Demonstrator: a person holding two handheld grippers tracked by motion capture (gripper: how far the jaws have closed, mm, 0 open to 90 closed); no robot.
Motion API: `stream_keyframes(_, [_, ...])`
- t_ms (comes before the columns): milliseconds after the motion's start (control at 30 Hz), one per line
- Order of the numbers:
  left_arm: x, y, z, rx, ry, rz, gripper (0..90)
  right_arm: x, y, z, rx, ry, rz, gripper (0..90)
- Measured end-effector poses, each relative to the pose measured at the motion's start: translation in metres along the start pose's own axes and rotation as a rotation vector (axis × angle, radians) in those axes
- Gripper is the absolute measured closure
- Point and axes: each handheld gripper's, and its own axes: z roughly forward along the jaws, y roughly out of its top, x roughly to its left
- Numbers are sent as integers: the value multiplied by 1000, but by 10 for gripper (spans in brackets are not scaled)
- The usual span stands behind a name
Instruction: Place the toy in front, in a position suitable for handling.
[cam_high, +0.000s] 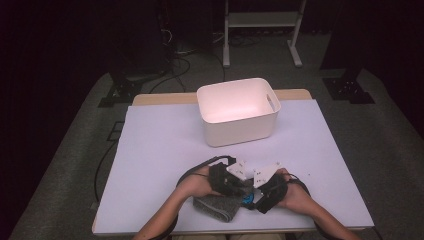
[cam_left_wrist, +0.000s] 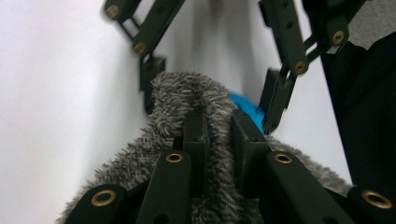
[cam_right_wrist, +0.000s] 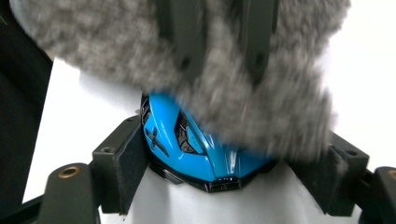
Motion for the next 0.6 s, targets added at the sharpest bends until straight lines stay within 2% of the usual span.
stream_keyframes(100, [0, 6, 6, 12, -7, 21, 782, 1, 0, 0, -5, 9, 9, 220])
stream_keyframes(233, [1, 3, 1, 22, 5, 11, 781, 1, 0, 0, -1, 6, 7, 221])
stream_keyframes(300, [3, -5, -10, 21, 25, -2, 778, 0, -1, 0, -5, -1, -6, 220])
stream_keyframes(400, [6, -18, -27, 1, 47, -49, 774, 0, -1, 0, -8, -1, -2, 221])
stream_keyframes(533, [8, -33, -44, 66, 112, -69, 775, -1, -1, 0, -10, -1, -5, 221])
stream_keyframes(600, [8, -44, -52, 82, 122, -97, 775, -1, -1, 0, -6, 0, -7, 221])
